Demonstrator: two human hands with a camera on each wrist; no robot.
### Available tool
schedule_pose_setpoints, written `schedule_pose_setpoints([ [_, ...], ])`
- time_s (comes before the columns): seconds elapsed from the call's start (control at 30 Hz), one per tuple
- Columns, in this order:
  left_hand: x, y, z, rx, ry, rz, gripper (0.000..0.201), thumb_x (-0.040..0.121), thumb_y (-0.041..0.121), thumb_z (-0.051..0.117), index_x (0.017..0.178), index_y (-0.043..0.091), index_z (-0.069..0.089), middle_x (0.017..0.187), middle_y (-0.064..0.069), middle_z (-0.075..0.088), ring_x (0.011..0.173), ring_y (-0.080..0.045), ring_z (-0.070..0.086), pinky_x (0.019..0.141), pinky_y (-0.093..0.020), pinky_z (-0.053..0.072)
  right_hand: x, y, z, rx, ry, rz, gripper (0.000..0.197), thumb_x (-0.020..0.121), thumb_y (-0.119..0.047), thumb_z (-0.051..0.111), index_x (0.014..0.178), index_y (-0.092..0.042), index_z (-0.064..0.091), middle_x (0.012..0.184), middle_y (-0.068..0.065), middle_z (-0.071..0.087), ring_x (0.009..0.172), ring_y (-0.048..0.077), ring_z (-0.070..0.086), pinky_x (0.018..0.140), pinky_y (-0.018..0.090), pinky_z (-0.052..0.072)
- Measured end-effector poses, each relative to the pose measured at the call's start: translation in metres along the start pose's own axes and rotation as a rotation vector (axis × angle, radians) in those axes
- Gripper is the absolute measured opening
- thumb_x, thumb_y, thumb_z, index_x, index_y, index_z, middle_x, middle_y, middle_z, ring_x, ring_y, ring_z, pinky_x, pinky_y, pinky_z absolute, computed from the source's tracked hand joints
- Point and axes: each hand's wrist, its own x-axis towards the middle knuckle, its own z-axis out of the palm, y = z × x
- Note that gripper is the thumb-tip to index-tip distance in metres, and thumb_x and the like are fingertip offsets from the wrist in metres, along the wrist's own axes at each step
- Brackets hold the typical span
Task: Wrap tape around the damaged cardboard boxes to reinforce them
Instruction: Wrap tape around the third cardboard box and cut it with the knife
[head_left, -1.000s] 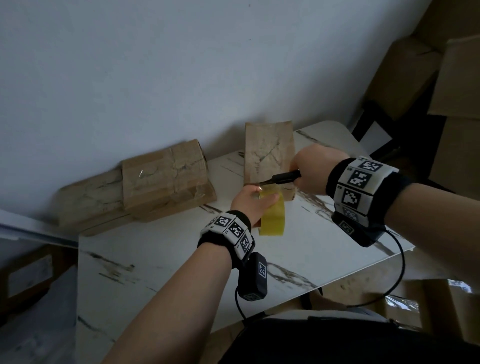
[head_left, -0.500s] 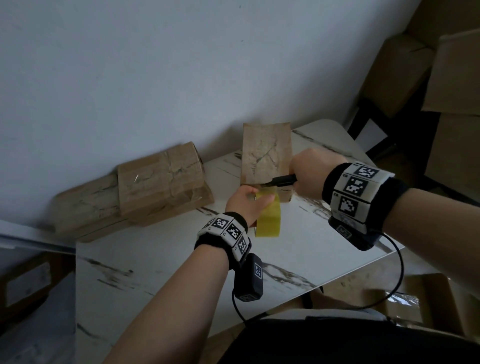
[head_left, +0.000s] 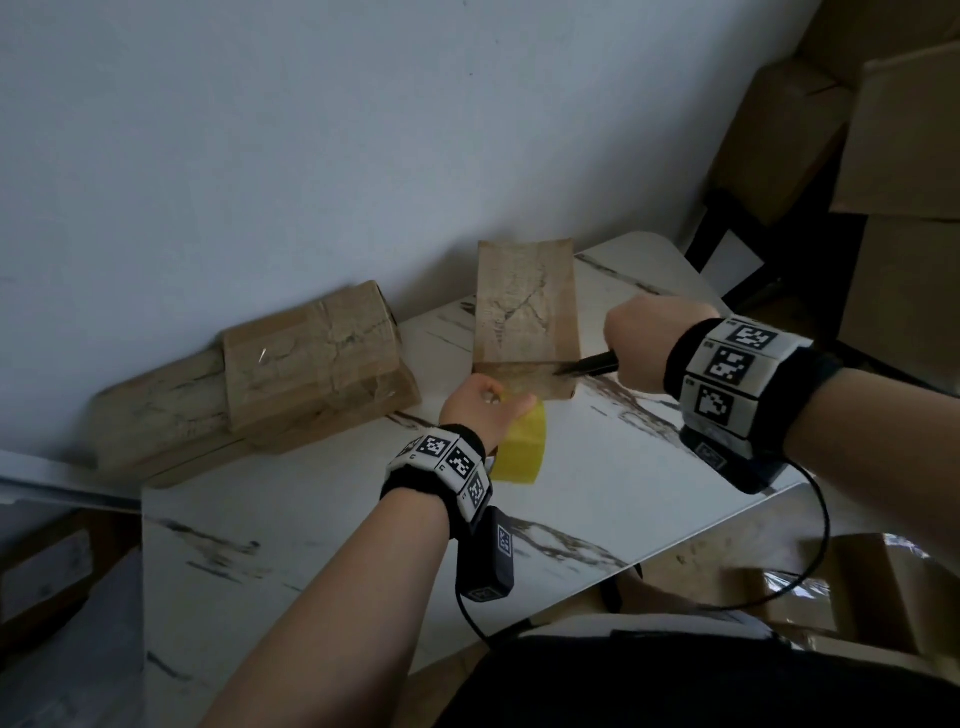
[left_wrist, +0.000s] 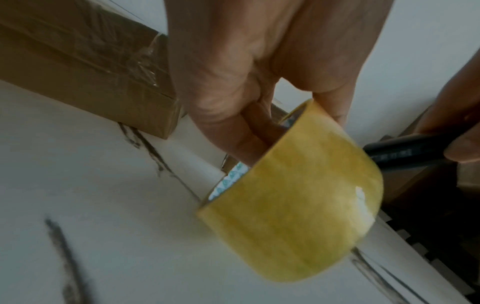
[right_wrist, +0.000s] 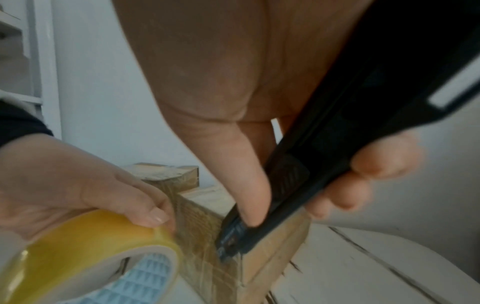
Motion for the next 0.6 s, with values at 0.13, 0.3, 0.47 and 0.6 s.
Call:
schedule_pose_setpoints([
  [0.13, -0.002, -0.004, -0.003, 0.084, 0.005, 0.009, 0.037, 0.083, 0.043, 0.066, 0.105, 0.019, 0.050, 0.107, -0.003, 0.057, 0.086, -0.017, 0.051, 0.074, -0.025, 0.040, 0.004, 0.001, 0.013, 0.058, -0.038, 0.009, 0.021, 0.087, -0.018, 0.051, 0.066, -0.016, 0.049, 0.065, 0.000, 0.050, 0.053, 0.014, 0.046, 0.050, 0.023, 0.039],
  [0.3, -0.013, -0.002, -0.015, 0.221, 0.008, 0.079, 0.051, 0.083, 0.039, 0.066, 0.124, 0.015, 0.048, 0.103, -0.006, 0.059, 0.093, -0.025, 0.058, 0.077, -0.032, 0.048, 0.018, -0.011, 0.036, 0.226, -0.140, -0.057, 0.013, 0.085, -0.018, 0.051, 0.085, -0.012, 0.063, 0.068, 0.001, 0.055, 0.061, 0.019, 0.054, 0.050, 0.022, 0.041],
  [0.47, -0.030, -0.014, -0.029, 0.543, 0.008, 0.163, 0.049, 0.084, 0.035, 0.064, 0.125, 0.018, 0.043, 0.103, -0.006, 0.059, 0.096, -0.027, 0.058, 0.081, -0.036, 0.049, 0.024, -0.028, 0.068, 0.297, -0.229, -0.153, 0.020, 0.086, -0.012, 0.046, 0.095, -0.008, 0.064, 0.079, 0.005, 0.058, 0.072, 0.024, 0.054, 0.057, 0.026, 0.040],
  [0.6, -0.041, -0.028, -0.033, 0.767, 0.000, 0.246, 0.048, 0.087, 0.031, 0.062, 0.127, 0.019, 0.039, 0.106, -0.007, 0.060, 0.096, -0.028, 0.059, 0.070, -0.033, 0.046, 0.023, -0.045, 0.088, 0.359, -0.278, -0.212, 0.026, 0.087, -0.002, 0.045, 0.109, -0.009, 0.056, 0.089, 0.005, 0.048, 0.074, 0.021, 0.049, 0.060, 0.027, 0.038],
])
